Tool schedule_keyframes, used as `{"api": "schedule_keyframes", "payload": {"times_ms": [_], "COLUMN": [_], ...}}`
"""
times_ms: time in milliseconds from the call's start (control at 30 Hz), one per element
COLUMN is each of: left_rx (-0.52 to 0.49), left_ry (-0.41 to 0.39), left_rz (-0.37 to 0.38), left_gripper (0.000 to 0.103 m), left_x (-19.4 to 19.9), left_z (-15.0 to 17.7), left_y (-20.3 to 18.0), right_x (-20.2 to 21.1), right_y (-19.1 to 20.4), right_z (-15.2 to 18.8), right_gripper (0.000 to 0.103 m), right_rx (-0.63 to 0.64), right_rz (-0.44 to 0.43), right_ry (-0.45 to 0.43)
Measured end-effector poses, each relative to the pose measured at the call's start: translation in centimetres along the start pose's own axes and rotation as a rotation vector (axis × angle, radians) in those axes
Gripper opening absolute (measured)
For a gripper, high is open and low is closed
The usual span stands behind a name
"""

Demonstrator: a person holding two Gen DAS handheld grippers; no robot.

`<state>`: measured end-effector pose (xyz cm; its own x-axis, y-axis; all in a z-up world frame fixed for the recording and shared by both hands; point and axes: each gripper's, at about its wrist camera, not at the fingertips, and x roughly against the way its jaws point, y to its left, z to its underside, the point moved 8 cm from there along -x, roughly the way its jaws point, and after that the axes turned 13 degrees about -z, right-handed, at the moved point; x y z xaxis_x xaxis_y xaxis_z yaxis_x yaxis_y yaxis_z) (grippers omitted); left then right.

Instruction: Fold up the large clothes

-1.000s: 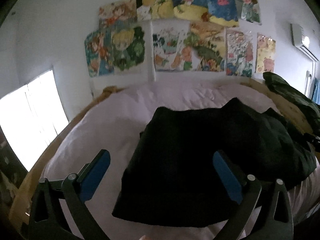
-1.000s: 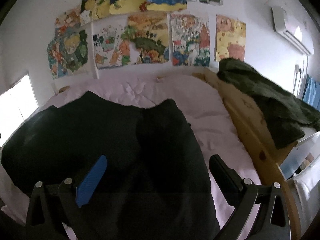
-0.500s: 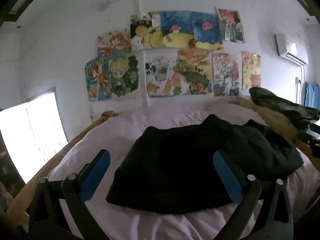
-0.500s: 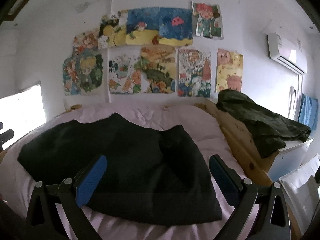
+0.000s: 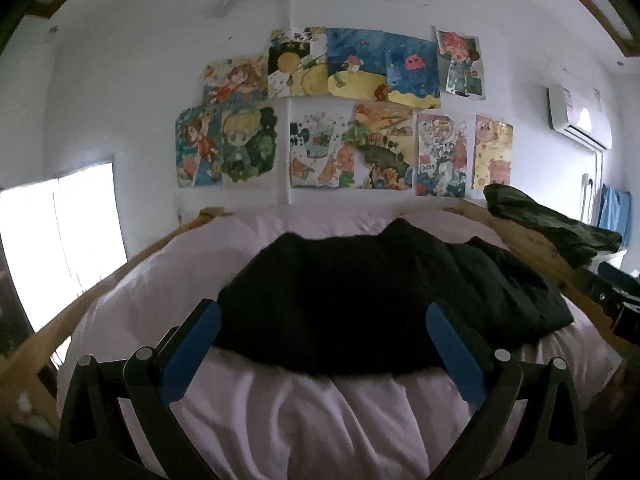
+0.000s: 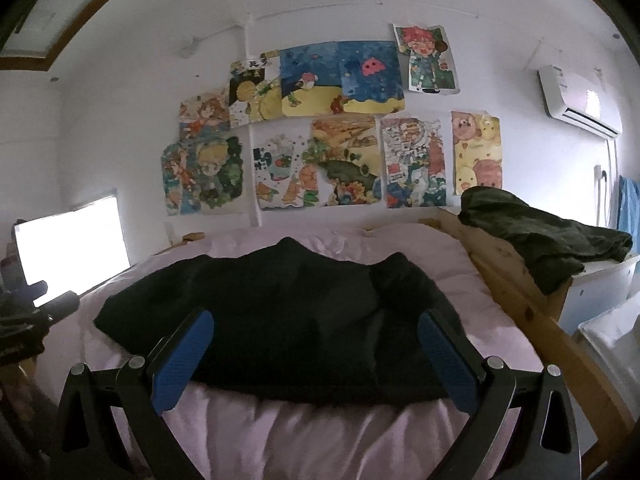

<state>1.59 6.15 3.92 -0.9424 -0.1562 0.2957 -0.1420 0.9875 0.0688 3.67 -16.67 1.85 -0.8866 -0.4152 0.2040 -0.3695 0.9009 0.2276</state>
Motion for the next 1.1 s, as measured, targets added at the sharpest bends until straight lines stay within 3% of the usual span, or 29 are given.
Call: {"api": "schedule_keyframes", "payload": {"times_ms": [167, 300, 533, 800, 1100], "left_rx": [0.049, 0.007, -0.053, -0.048, -0.056], "left_ry": [0.056, 0.092, 0.093, 0.114, 0.124], "left_rz": [0.001, -0.013, -0.013, -0.013, -0.019], "left_gripper": [0.101, 0.101, 0.101, 0.101, 0.101], "left_x": [1.3, 1.4, 1.4, 0.7, 0.3], "left_z": [2.0, 3.1, 4.2, 4.7, 4.9], "left_y": [0.6, 0.1, -1.0, -1.1, -1.1], "right_x": [0.5, 0.8, 0.8, -0.4, -0.7], "right_y": [1.0, 1.6, 2.3, 2.2, 2.2], "right_z": [1.1, 2.3, 3.3, 4.9, 5.1], "right_gripper": [0.103, 0.103, 0.103, 0.103, 0.103], "right_rx": [-0.014, -0.023, -0.011, -0.006, -0.007], "right_rz": [-0.024, -0.040, -0.051, -0.053, -0.058], "right_ry": [0.026, 0.056, 0.077, 0.148, 0.160]}}
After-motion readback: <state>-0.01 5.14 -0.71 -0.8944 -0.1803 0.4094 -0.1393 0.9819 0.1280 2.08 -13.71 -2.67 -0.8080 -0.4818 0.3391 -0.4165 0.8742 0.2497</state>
